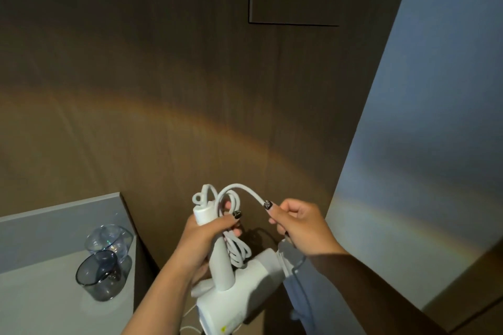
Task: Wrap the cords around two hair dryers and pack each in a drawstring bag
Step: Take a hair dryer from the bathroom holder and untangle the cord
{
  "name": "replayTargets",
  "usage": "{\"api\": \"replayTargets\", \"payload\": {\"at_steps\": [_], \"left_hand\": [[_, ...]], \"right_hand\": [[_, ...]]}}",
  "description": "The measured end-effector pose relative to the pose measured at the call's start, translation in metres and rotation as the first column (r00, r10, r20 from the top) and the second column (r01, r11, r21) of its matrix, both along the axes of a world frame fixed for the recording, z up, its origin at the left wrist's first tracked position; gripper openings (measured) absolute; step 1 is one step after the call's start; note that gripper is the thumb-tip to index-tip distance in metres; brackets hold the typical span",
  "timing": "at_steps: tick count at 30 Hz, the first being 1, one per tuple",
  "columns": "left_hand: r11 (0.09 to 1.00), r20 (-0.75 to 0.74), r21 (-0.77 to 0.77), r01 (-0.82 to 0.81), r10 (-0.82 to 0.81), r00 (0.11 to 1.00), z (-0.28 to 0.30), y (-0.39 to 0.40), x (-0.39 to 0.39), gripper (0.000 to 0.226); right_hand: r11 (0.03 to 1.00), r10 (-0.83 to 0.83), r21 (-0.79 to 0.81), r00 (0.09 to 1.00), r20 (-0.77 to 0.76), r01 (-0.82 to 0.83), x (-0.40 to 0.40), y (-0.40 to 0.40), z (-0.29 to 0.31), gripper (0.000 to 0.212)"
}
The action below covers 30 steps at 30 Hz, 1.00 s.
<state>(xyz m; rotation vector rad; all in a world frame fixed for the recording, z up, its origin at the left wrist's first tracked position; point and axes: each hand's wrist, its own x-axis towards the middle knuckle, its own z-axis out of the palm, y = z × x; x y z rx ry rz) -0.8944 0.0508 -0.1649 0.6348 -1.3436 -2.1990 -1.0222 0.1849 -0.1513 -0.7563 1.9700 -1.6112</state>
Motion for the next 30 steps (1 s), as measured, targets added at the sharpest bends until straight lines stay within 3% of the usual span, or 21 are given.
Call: {"api": "replayTargets", "payload": {"at_steps": [6,10,14,18,21,25,27,30], "left_hand": [[0.999,-0.027,0.030,-0.018,0.019,0.999,-0.001,0.009,-0.003,0.027],[1.000,-0.019,0.031,-0.005,0.006,1.000,-0.001,0.008,-0.003,0.030],[0.995,-0.023,0.094,0.023,-0.021,1.000,0.000,0.007,-0.005,0.029],[0.986,-0.052,0.155,0.067,-0.059,0.997,0.001,0.006,-0.009,0.022],[0.954,-0.110,0.269,0.130,-0.104,0.988,0.003,0.005,-0.010,0.030],[0.908,-0.154,0.360,0.212,-0.166,0.974,-0.003,0.000,-0.010,0.086],[0.898,-0.162,0.351,0.265,-0.221,0.962,-0.004,-0.001,-0.010,0.088],[0.906,-0.155,0.311,0.289,-0.251,0.955,-0.007,-0.001,-0.013,0.069]], "right_hand": [[0.997,-0.071,-0.015,0.986,-0.153,0.070,0.015,-0.012,-0.010,0.035],[0.999,-0.008,-0.032,0.980,-0.197,0.001,0.022,-0.011,-0.012,0.036],[0.994,0.086,0.081,0.960,-0.268,-0.067,0.027,-0.013,-0.005,0.034],[0.959,0.194,0.281,0.817,-0.543,-0.041,0.030,-0.011,-0.003,0.031],[0.955,0.225,0.294,0.748,-0.624,-0.042,0.035,-0.010,-0.004,0.027],[0.949,0.245,0.314,0.721,-0.648,-0.040,0.034,-0.007,0.000,0.031],[0.939,0.270,0.341,0.724,-0.635,-0.051,0.034,-0.006,0.001,0.030],[0.935,0.284,0.343,0.777,-0.563,-0.093,0.032,-0.005,0.005,0.024]]}}
